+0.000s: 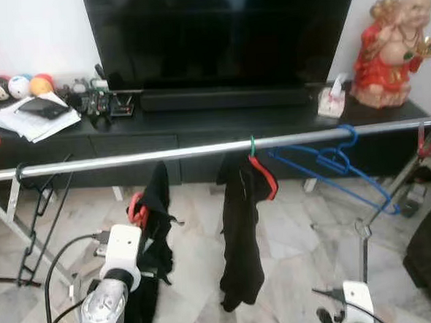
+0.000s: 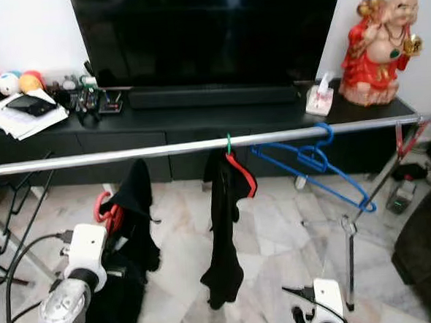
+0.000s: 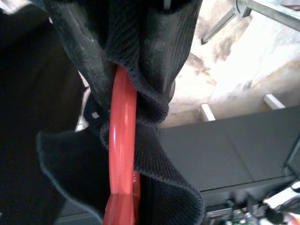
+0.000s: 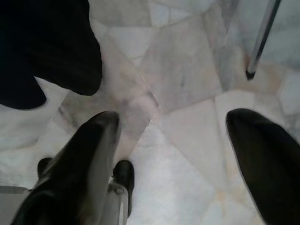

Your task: Hang hanger

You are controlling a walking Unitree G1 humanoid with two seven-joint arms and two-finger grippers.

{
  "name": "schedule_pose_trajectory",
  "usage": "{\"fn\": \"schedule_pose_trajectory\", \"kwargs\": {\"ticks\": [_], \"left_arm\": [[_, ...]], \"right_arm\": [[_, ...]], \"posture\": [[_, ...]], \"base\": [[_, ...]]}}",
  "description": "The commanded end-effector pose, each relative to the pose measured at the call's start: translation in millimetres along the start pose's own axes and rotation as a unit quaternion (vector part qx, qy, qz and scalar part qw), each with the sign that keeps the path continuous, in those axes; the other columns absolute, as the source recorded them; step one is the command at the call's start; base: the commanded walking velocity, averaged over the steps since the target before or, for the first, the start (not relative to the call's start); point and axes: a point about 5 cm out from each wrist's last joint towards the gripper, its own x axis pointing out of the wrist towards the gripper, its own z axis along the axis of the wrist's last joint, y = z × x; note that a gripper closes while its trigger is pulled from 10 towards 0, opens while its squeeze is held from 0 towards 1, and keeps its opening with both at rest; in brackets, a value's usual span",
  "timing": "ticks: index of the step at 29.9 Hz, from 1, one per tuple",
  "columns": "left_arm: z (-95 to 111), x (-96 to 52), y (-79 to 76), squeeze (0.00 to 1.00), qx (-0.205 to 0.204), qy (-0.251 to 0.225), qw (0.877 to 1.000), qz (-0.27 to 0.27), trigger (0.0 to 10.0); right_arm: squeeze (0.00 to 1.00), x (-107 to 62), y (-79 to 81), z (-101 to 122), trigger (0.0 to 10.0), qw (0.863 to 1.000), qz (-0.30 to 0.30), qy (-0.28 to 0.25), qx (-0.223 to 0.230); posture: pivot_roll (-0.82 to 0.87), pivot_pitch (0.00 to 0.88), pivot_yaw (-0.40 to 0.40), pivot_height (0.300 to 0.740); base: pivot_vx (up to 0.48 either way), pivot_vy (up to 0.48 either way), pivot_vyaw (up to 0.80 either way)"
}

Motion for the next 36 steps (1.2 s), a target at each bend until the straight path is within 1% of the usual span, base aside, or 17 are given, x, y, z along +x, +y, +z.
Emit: {"fn": "schedule_pose_trajectory", "kwargs": {"ticks": [1,11,13,17,22,24,25,31,32,34,36], "left_arm": [[10.3,1.0,6.8,0.0,0.0,-0.031,0.999,0.019,10.0],[13.1,3.0,9.5,0.0,-0.005,-0.041,0.998,0.037,10.0],[12.7,3.3,10.5,0.0,-0.001,-0.039,0.998,0.042,10.0],[12.3,5.0,14.4,0.0,-0.005,-0.042,0.997,0.062,10.0],[14.5,9.1,15.9,0.0,-0.005,-0.044,0.997,0.066,10.0],[16.3,13.9,17.5,0.0,-0.006,-0.045,0.996,0.071,10.0],[16.3,13.9,17.5,0.0,-0.006,-0.045,0.996,0.071,10.0],[21.7,30.6,22.0,0.0,-0.008,-0.048,0.996,0.079,10.0],[21.7,30.6,22.0,0.0,-0.008,-0.048,0.996,0.079,10.0],[22.5,37.3,22.6,0.0,-0.001,-0.047,0.996,0.075,10.0],[22.9,39.0,23.3,0.0,-0.003,-0.047,0.996,0.075,10.0]], "right_arm": [[0.0,0.6,2.8,1.1,10.0,1.0,0.006,0.0,-0.003],[0.0,0.7,2.6,2.2,10.0,1.0,0.01,0.002,-0.004],[0.0,0.8,2.7,2.4,10.0,1.0,0.011,0.002,-0.004],[0.0,0.8,2.8,2.4,10.0,1.0,0.012,0.003,-0.005],[0.0,0.8,2.8,2.4,10.0,1.0,0.013,0.003,-0.006],[0.0,0.8,2.7,2.8,10.0,1.0,0.013,0.003,-0.005],[0.0,0.8,2.7,2.8,10.0,1.0,0.013,0.003,-0.005],[0.0,0.9,2.7,3.5,10.0,1.0,0.014,0.002,-0.007],[0.0,0.9,2.7,3.5,10.0,1.0,0.014,0.002,-0.007],[0.0,0.9,2.7,3.5,10.0,1.0,0.014,0.002,-0.006],[0.0,0.9,2.6,3.5,10.0,1.0,0.013,0.002,-0.007]], "posture": [[0.02,0.0,-0.072,0.74],[0.02,0.0,-0.079,0.74],[0.02,0.0,-0.079,0.74],[0.02,0.0,-0.079,0.74],[0.02,0.0,-0.079,0.74],[0.01,0.0,-0.083,0.74],[0.01,0.0,-0.083,0.74],[0.01,0.0,-0.086,0.74],[0.01,0.0,-0.086,0.74],[0.01,0.0,-0.086,0.74],[0.01,0.0,-0.086,0.74]], "base": [[0.3,0.0,0.0],[0.289,0.0,0.0],[0.0,0.0,0.0],[0.0,0.0,0.0],[0.0,0.0,0.0],[0.0,0.0,0.0],[0.0,0.0,0.0],[0.0,0.0,0.0],[0.0,0.0,0.0],[0.0,0.0,0.0],[0.0,0.0,0.0]]}}
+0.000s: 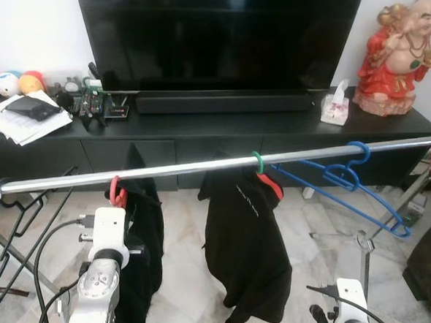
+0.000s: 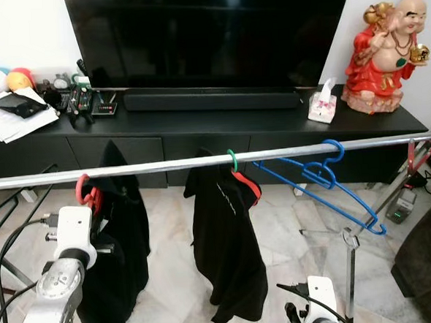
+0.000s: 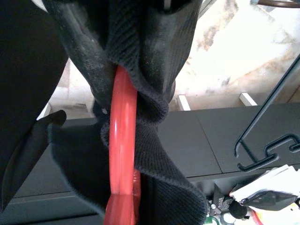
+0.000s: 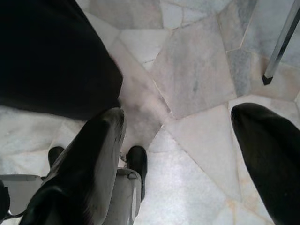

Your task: Hang hanger

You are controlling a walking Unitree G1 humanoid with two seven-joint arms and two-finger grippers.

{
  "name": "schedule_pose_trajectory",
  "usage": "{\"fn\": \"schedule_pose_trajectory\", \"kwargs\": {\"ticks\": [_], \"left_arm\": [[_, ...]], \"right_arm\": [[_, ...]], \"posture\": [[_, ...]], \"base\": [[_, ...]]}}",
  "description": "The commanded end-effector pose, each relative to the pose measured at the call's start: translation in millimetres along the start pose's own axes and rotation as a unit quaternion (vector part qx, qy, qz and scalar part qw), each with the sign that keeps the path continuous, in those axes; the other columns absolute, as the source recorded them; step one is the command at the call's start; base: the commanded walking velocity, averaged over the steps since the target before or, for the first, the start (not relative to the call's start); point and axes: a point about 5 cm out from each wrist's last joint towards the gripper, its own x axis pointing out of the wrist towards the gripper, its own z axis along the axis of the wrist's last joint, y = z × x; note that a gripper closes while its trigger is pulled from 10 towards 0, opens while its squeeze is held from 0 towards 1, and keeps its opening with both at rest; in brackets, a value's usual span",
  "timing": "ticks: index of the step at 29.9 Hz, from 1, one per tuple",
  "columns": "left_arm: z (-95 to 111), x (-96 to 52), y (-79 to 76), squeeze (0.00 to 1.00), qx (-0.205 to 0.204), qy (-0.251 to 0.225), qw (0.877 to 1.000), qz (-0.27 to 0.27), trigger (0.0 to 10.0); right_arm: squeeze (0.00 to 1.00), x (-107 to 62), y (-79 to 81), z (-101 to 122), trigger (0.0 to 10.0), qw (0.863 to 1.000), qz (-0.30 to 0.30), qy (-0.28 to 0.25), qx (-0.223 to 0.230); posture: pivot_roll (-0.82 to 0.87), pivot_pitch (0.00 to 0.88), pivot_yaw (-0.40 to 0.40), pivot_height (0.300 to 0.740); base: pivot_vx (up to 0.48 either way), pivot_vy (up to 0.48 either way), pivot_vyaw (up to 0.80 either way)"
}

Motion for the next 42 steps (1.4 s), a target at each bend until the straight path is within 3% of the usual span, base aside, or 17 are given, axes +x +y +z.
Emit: {"fn": "schedule_pose_trajectory", "kwargs": {"ticks": [1,13,42], "left_arm": [[12.9,6.1,0.9,0.0,0.001,-0.033,0.999,0.002,10.0],[7.1,0.4,-1.5,0.0,0.0,-0.037,0.999,-0.004,10.0],[4.9,-8.6,-5.9,0.0,-0.011,-0.047,0.999,-0.023,10.0]], "right_arm": [[0.0,-0.2,-2.8,1.9,10.0,1.0,-0.004,0.001,-0.004],[0.0,-0.2,-2.5,1.4,10.0,1.0,-0.003,0.003,-0.008],[0.0,-0.4,-2.6,0.3,10.0,1.0,0.0,0.007,-0.014]], "posture": [[0.0,0.0,-0.082,0.74],[0.01,0.0,-0.08,0.74],[0.01,0.0,-0.082,0.74]], "base": [[0.0,0.0,0.0],[0.0,0.0,0.0],[0.281,0.0,0.0]]}}
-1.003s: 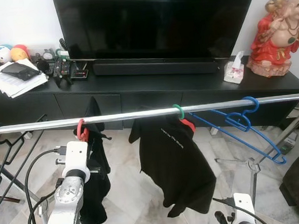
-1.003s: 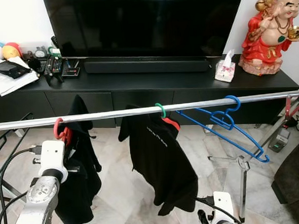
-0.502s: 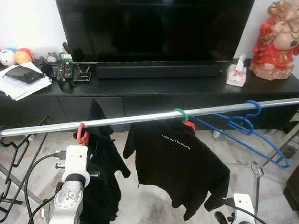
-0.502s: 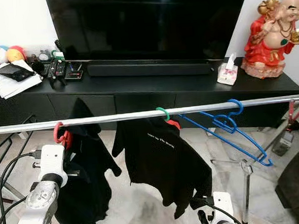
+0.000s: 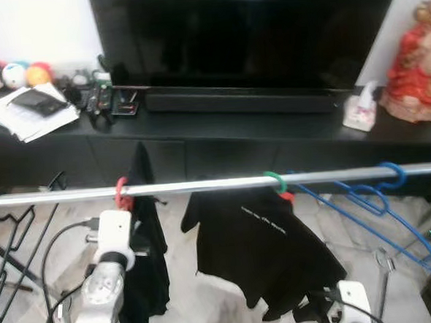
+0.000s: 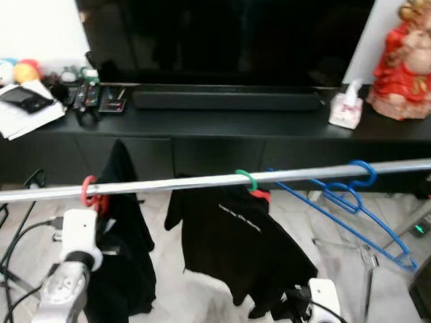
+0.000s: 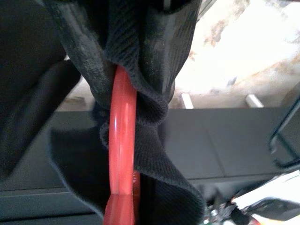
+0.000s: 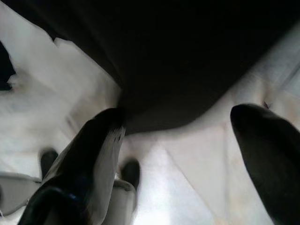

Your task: Hang hanger

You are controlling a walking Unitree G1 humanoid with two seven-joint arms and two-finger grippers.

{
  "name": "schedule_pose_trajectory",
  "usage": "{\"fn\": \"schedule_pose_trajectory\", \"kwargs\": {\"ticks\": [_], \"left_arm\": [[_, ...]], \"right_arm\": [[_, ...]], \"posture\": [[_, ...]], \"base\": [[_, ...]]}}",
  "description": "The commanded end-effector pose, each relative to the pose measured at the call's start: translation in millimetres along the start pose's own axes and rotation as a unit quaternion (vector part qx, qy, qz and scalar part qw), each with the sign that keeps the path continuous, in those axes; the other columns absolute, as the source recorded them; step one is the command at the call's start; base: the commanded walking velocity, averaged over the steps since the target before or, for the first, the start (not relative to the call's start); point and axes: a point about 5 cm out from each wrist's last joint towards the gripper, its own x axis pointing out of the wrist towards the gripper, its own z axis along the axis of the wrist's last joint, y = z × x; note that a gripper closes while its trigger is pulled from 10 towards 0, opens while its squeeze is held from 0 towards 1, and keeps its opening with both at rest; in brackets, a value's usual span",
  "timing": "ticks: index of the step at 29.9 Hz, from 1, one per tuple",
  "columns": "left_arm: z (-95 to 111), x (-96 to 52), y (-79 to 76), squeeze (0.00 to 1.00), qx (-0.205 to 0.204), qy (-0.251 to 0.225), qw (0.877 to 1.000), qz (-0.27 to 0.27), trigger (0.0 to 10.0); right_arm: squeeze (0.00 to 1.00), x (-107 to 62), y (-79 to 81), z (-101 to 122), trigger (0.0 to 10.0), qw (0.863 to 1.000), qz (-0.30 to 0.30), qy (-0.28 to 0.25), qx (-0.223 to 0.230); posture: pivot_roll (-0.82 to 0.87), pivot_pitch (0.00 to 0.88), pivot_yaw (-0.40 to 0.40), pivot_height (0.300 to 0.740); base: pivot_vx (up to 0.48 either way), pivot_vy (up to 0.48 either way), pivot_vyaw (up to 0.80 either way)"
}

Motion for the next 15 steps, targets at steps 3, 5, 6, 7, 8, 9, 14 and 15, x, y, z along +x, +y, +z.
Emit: {"fn": "schedule_pose_trajectory", "kwargs": {"ticks": [3,5,6,7,8,9,14,15], "left_arm": [[15.2,2.3,-3.8,0.0,-0.009,-0.036,0.999,-0.009,10.0],[14.9,2.0,-4.1,0.0,-0.007,-0.033,0.999,-0.013,10.0],[14.8,1.9,-4.2,0.0,-0.007,-0.032,0.999,-0.014,10.0],[14.7,1.9,-4.2,0.0,-0.007,-0.032,0.999,-0.014,10.0],[14.6,2.2,-4.5,0.0,-0.006,-0.029,0.999,-0.015,10.0],[14.5,2.5,-4.6,0.0,-0.005,-0.028,0.999,-0.017,10.0],[12.6,12.0,-7.0,0.0,-0.001,-0.003,1.0,-0.022,10.0],[11.6,13.7,-6.8,0.0,0.001,0.002,1.0,-0.021,10.0]], "right_arm": [[0.0,-2.1,-6.9,-4.9,10.0,1.0,-0.008,0.007,-0.001],[0.0,-2.1,-7.0,-4.7,10.0,1.0,-0.008,0.007,-0.001],[0.0,-2.1,-6.9,-4.7,10.0,1.0,-0.008,0.007,-0.001],[0.0,-2.1,-6.9,-4.7,10.0,1.0,-0.008,0.007,-0.002],[0.0,-2.0,-7.0,-4.5,10.0,1.0,-0.007,0.007,-0.002],[0.0,-2.0,-7.0,-4.4,10.0,1.0,-0.007,0.007,-0.002],[0.0,-1.9,-6.9,-3.6,10.0,1.0,-0.006,0.007,-0.002],[0.0,-1.9,-6.8,-3.6,10.0,1.0,-0.006,0.007,-0.002]], "posture": [[0.01,0.0,-0.084,0.74],[0.01,0.0,-0.084,0.74],[0.01,0.0,-0.084,0.74],[0.01,0.0,-0.084,0.74],[0.01,0.0,-0.086,0.74],[0.01,0.0,-0.086,0.74],[0.01,0.0,-0.087,0.74],[0.01,0.0,-0.087,0.74]], "base": [[0.0,0.0,0.0],[0.0,0.0,0.0],[0.0,0.0,0.0],[0.0,0.0,0.0],[0.0,0.0,0.0],[0.0,0.0,0.0],[0.0,0.0,0.0],[0.0,0.0,0.0]]}}
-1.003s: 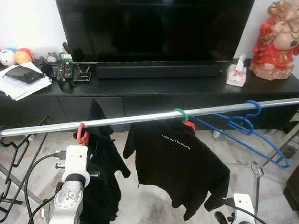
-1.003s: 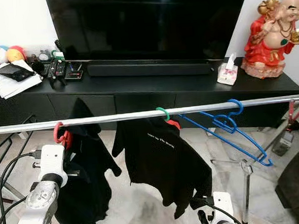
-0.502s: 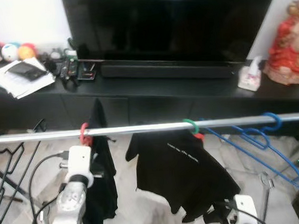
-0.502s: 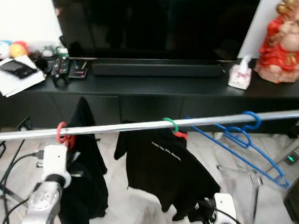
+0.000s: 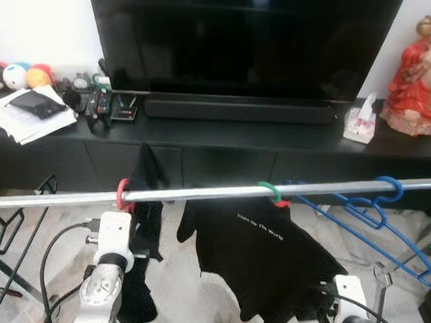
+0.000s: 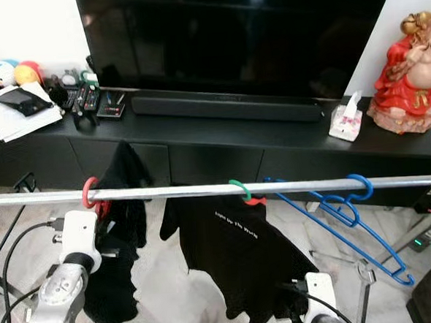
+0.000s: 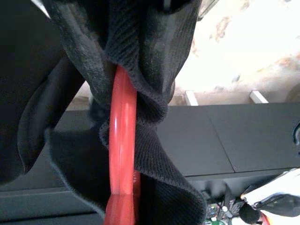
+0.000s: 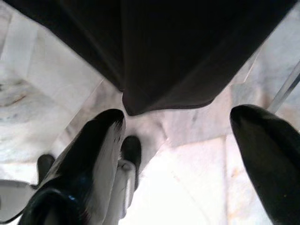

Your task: Hang hanger

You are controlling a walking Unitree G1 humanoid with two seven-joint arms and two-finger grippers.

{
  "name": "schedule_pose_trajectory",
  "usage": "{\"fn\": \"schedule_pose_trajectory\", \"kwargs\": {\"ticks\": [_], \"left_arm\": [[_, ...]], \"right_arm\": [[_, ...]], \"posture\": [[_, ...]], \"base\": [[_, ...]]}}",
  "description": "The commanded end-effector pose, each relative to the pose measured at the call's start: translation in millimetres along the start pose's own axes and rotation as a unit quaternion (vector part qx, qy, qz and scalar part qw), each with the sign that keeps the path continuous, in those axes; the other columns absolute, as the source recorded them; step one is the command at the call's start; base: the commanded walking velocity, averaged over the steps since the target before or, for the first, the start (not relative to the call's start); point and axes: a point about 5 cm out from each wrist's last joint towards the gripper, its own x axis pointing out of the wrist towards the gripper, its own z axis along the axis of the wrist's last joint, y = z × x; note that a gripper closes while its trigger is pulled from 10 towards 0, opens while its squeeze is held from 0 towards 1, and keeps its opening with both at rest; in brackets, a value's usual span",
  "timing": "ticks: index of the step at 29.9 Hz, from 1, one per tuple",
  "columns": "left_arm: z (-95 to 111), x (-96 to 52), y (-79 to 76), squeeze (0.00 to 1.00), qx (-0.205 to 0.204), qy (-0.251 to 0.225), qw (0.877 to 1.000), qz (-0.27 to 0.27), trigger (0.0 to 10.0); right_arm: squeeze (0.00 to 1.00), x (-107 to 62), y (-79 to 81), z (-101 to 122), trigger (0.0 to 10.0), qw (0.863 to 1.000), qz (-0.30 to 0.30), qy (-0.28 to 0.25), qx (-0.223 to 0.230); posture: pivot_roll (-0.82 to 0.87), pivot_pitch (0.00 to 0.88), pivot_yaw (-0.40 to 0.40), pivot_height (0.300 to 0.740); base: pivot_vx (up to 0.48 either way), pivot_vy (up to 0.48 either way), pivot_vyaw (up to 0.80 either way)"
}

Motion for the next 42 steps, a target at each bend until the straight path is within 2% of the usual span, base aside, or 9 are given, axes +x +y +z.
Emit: {"fn": "schedule_pose_trajectory", "kwargs": {"ticks": [1,3,9,15,21,22,23,24,42], "left_arm": [[7.4,7.7,-2.2,0.0,0.002,-0.005,1.0,-0.004,10.0],[-1.5,13.1,0.1,0.0,0.003,0.036,0.999,0.007,10.0],[-15.1,21.9,3.0,0.0,0.003,0.082,0.997,0.012,10.0],[-25.3,22.6,6.9,0.0,0.004,0.113,0.993,0.017,10.0],[-30.0,16.1,7.5,0.0,-0.001,0.109,0.994,0.016,10.0],[-29.9,15.1,7.6,0.09,-0.002,0.105,0.994,0.017,10.0],[-28.1,13.1,7.8,0.88,-0.004,0.094,0.995,0.02,10.0],[-25.6,10.9,8.1,1.0,-0.011,0.082,0.996,0.023,10.0],[2.6,-19.2,8.0,1.0,-0.032,-0.011,0.999,0.024,10.0]], "right_arm": [[0.0,-0.8,-4.1,0.5,10.0,1.0,-0.005,0.002,-0.001],[0.0,-0.8,-4.1,0.4,10.0,1.0,-0.004,0.002,-0.001],[0.0,-0.7,-3.5,0.0,10.0,1.0,-0.002,0.004,-0.001],[0.0,-0.8,-3.7,-0.6,10.0,1.0,-0.002,0.005,0.0],[0.0,-1.0,-4.4,-0.8,10.0,1.0,-0.002,0.005,-0.001],[0.0,-1.0,-4.5,-0.8,10.0,1.0,-0.002,0.006,-0.002],[0.0,-1.0,-4.6,-0.8,10.0,1.0,-0.002,0.006,-0.002],[0.0,-1.0,-4.6,-0.8,10.0,1.0,-0.001,0.006,-0.003],[0.0,-0.9,-3.7,-1.2,10.0,1.0,0.0,0.005,-0.002]], "posture": [[0.01,0.0,-0.087,0.74],[0.01,0.0,-0.086,0.74],[0.0,0.0,-0.083,0.74],[0.0,0.0,-0.082,0.74],[0.01,0.0,-0.087,0.74],[0.01,0.0,-0.087,0.74],[0.01,0.0,-0.087,0.74],[0.01,0.0,-0.087,0.74],[0.01,0.0,-0.078,0.74]], "base": [[0.0,0.0,0.0],[0.0,0.0,0.0],[0.0,0.0,0.0],[0.0,0.0,0.0],[0.0,0.0,0.0],[0.0,0.0,0.0],[0.0,0.0,0.0],[0.0,0.0,0.0],[0.0,0.0,0.0]]}}
